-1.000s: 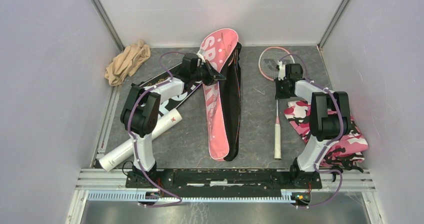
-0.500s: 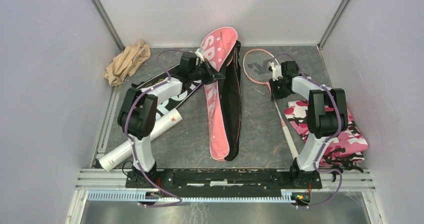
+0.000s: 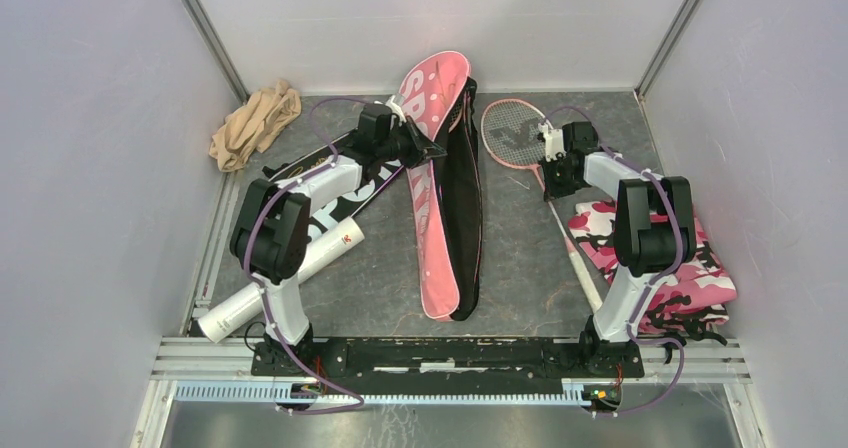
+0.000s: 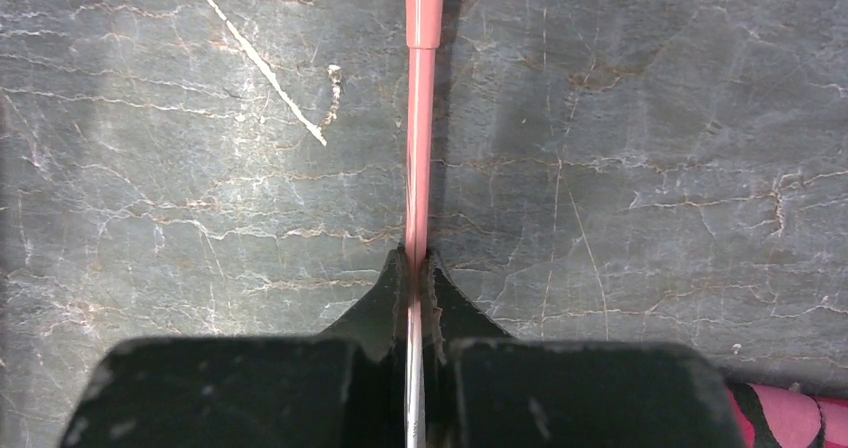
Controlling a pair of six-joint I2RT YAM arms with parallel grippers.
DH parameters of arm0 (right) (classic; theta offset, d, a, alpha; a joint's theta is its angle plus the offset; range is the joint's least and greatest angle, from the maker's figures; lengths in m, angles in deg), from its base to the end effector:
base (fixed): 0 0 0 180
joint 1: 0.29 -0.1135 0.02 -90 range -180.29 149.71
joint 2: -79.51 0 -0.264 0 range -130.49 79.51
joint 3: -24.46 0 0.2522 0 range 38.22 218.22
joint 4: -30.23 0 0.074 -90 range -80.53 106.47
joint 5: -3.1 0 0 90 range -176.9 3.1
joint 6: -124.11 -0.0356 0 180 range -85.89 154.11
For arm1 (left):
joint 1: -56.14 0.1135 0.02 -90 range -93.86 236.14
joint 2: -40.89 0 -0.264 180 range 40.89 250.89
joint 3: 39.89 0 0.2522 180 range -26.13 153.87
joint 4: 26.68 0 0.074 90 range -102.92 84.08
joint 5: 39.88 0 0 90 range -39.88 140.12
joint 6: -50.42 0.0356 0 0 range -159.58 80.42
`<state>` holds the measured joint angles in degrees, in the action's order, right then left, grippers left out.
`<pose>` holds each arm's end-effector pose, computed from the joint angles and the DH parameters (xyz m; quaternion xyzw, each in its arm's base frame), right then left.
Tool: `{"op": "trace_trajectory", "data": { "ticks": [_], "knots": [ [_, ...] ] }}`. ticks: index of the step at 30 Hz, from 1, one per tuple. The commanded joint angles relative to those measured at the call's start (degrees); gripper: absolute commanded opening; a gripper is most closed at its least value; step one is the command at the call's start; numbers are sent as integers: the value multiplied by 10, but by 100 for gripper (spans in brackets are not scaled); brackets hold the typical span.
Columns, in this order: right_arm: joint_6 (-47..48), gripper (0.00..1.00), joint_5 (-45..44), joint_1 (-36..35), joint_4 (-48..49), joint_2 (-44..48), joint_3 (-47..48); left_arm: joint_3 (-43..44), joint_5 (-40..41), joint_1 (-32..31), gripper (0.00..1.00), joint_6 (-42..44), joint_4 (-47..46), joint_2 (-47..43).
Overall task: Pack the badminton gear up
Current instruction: Pick up the racket from the center of the board.
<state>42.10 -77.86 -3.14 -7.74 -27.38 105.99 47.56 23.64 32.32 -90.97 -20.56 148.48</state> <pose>0.3729 0.0242 0.1605 -0.1097 0.9640 0.0663 0.2331 0.3883 -0.1888 0.2315 -0.0795 0.8317 -0.4677 0.2885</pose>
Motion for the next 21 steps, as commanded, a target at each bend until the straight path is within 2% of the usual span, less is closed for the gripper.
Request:
{"op": "trace_trajectory", "data": {
  "ticks": [1,9,21],
  "knots": [
    [-11,0,22,0,-4,35,22,3,33,7,2,24,-6,-54],
    [-24,0,42,-5,-17,105,28,9,61,26,2,22,18,-71],
    [45,0,1,-39,-68,212,27,27,85,36,2,7,28,-49]
  ]
}}
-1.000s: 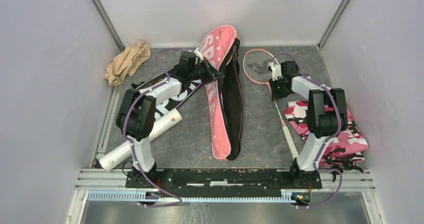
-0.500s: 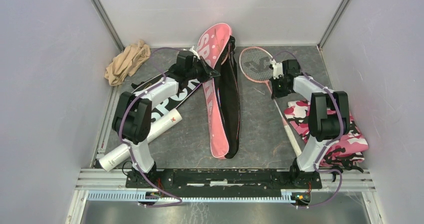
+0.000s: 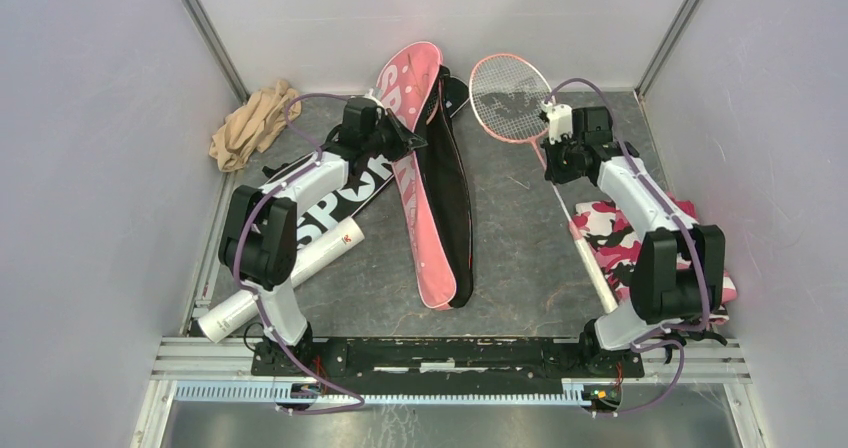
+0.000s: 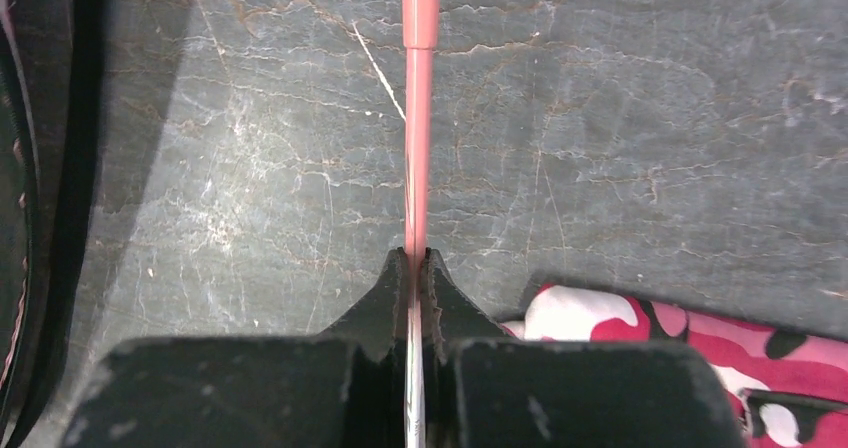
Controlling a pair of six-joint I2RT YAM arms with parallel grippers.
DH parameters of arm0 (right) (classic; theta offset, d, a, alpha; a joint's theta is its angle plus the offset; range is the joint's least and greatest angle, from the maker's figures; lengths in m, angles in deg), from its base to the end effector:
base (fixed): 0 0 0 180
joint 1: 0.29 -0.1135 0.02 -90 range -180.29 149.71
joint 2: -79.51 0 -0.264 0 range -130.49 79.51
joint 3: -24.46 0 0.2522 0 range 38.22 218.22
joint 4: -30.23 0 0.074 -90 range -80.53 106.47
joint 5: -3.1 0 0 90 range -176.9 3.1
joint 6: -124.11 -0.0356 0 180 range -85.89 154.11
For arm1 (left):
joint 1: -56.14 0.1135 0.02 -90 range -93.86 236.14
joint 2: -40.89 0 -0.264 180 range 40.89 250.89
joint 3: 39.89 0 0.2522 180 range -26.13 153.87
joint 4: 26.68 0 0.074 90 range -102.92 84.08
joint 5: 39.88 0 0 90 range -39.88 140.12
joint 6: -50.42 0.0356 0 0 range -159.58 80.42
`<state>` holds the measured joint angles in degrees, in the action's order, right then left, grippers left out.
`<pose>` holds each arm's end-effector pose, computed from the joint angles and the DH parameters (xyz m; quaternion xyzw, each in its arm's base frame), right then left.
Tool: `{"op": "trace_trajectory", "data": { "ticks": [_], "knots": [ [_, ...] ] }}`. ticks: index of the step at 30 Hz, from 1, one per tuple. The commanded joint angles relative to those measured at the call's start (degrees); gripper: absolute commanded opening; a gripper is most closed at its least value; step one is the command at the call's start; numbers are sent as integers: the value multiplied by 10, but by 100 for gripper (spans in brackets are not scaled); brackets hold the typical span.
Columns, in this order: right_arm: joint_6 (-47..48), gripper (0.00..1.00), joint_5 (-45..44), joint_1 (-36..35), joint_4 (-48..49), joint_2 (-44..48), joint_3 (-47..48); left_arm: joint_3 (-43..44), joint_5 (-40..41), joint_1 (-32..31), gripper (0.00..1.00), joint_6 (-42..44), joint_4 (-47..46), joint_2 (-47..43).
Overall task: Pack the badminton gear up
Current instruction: Pick up the racket from the center of the board, then place the racket in the racket bag.
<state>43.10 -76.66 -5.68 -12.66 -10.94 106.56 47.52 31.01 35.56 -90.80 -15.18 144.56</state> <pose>0.3378 0.0382 0.2558 -0.1470 0.9285 0.0738 0.3330 0.3889 -0.1585 0.2493 -0.1403 0.8369 -0.4140 0.3295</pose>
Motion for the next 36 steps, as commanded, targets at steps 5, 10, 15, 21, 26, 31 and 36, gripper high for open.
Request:
{"op": "trace_trajectory", "data": {
  "ticks": [5,10,15,21,26,31,36],
  "knots": [
    [69,0,-42,-58,-30,83,-6,34,4,4,2,-3,-39,7],
    [92,0,-98,-108,-28,109,-44,33,1,4,2,-9,-46,16],
    [103,0,-148,-138,-18,117,-78,26,2,4,2,-12,-55,9],
    [113,0,-186,-167,-4,112,-101,19,-3,4,2,-18,-63,1],
    [113,0,-217,-189,5,103,-98,17,-8,1,2,-18,-66,3],
    [110,0,-261,-225,8,79,-80,16,-16,-6,2,-19,-72,11],
    [98,0,-275,-256,4,43,-43,15,-30,-18,2,-24,-85,16]
  ]
}}
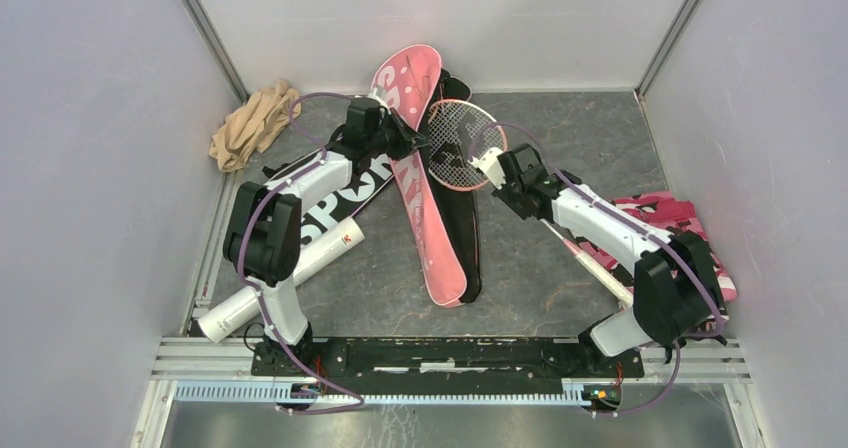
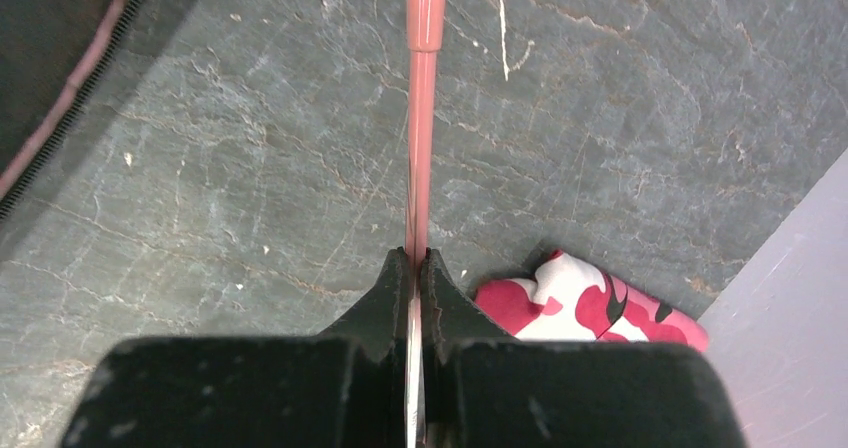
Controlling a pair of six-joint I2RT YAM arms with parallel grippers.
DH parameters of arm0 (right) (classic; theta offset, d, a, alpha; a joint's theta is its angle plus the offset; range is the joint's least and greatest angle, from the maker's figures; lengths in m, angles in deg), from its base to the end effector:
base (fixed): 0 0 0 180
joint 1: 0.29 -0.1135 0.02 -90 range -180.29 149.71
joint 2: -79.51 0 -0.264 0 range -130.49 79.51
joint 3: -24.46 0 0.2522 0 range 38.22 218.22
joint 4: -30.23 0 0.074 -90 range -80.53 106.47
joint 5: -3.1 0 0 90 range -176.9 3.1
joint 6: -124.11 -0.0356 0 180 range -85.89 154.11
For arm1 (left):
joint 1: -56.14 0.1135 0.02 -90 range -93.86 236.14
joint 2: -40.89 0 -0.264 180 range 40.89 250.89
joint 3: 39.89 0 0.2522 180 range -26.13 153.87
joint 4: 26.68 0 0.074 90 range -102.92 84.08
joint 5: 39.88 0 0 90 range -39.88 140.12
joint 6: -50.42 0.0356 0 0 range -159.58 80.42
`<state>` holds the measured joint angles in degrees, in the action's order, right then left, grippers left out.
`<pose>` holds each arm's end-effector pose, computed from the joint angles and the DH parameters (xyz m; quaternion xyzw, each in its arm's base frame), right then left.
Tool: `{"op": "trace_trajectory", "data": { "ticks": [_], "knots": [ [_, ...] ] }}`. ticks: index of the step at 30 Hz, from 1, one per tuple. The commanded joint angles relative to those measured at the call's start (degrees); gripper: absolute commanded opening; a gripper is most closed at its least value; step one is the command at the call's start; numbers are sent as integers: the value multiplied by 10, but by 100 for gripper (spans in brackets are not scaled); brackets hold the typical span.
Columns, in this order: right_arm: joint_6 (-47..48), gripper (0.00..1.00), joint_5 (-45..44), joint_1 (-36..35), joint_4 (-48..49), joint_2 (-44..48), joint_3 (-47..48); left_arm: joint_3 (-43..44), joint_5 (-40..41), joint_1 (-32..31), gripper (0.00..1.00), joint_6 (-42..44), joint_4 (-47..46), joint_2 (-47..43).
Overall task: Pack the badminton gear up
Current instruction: Place the racket in the racket bag.
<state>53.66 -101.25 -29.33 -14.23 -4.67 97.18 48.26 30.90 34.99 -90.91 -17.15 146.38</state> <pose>0.2676 0.1385 0.2362 -0.3569 0.8797 -0.0950 0.2996 0.3942 -0.1651 0.2441 -0.1343 0.8339 -0.4198 0.3322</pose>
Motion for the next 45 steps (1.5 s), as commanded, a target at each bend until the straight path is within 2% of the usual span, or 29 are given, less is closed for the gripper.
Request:
{"op": "trace_trajectory", "data": {
  "ticks": [1,17,23,28,35,37,41,45],
  "knots": [
    [-10,0,-27,-25,20,-26,59,8,-35,-15,2,-24,-70,-2],
    [-120,0,106,-54,70,-159,206,-30,-106,-28,2,-103,-157,5],
    [-186,0,179,-54,150,-195,206,-50,-128,-29,2,-142,-198,10],
    [-211,0,220,-53,225,-216,208,-58,-125,-29,2,-130,-200,0],
    [-221,0,323,-38,273,-233,198,-61,-124,-28,2,-102,-197,-6],
    [-227,3,344,-29,283,-229,187,-62,-123,-29,2,-92,-196,-6],
    [-227,15,382,-10,273,-231,187,-53,-126,-29,2,-79,-189,-3],
    [-206,33,405,-1,244,-224,191,-40,-127,-29,2,-61,-175,-2]
  ]
}}
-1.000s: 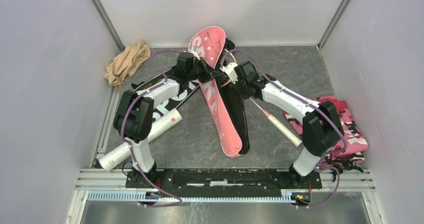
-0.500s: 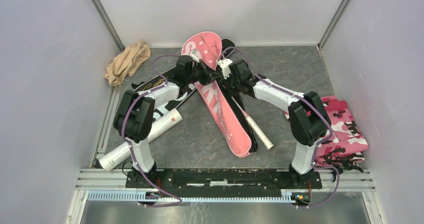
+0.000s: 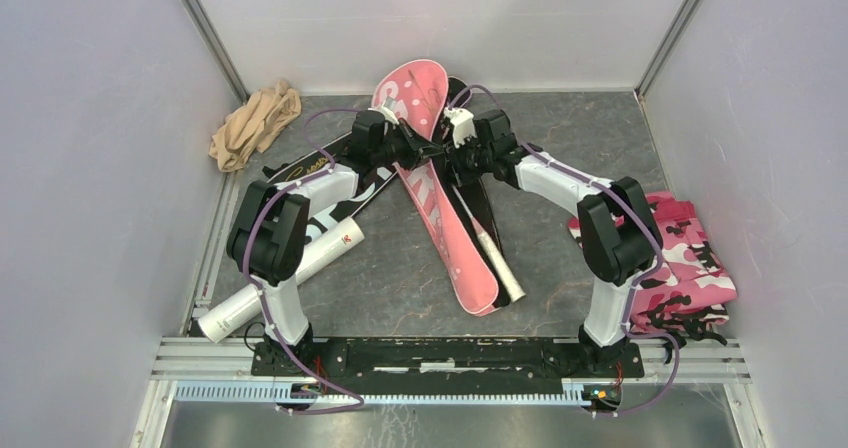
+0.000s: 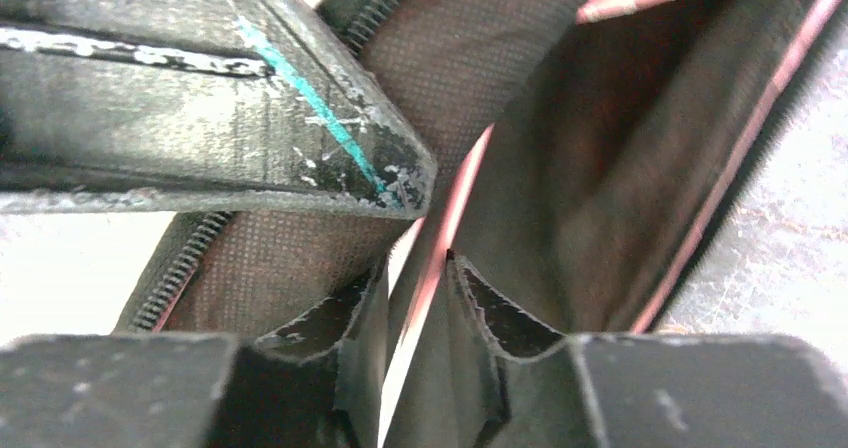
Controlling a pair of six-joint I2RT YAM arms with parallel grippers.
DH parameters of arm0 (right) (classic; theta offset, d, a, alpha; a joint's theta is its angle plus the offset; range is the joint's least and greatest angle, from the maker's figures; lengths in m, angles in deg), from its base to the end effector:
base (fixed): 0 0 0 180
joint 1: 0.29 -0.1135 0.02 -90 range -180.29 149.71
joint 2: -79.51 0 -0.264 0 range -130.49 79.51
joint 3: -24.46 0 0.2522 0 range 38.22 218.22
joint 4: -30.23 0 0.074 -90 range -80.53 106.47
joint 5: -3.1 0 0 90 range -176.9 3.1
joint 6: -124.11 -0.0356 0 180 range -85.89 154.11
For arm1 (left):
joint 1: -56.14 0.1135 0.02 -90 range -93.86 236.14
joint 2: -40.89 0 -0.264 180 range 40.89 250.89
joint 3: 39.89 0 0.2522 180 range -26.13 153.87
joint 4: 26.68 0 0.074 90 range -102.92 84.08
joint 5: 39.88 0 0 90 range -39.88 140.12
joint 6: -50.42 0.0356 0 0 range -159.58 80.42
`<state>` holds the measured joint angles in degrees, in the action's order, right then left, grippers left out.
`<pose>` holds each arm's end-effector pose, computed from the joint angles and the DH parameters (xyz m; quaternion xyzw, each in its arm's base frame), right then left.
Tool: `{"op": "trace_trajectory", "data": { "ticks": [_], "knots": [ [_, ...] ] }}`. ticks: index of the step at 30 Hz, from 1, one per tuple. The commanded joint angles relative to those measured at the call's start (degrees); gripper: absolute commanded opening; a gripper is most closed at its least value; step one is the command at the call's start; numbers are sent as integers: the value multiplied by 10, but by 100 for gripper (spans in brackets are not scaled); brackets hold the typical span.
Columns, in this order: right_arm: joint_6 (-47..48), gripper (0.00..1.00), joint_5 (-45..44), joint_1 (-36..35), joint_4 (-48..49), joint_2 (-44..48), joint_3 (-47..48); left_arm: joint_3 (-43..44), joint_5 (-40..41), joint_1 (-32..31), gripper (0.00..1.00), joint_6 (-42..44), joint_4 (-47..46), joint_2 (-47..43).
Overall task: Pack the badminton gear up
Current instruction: Place the racket in the racket bag.
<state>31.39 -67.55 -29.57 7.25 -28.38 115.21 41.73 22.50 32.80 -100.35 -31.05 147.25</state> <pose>0.3644 0.2178 0.2211 -0.2743 0.8537 0.2611 0.3576 0.3813 -0.1825 0.2245 -0.1267 0.7988 -0.5169 0.2804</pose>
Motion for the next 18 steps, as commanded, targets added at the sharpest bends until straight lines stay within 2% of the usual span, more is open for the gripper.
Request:
{"op": "trace_trajectory", "data": {
  "ticks": [1,11,18],
  "knots": [
    [22,37,69,3,21,16,10,26,-39,-7,2,39,-33,-12],
    [94,70,126,29,-54,74,-23,29,-34,-7,2,66,-25,-11],
    [111,75,154,58,-59,126,-90,39,-43,-6,2,62,-27,-2]
  ]
}}
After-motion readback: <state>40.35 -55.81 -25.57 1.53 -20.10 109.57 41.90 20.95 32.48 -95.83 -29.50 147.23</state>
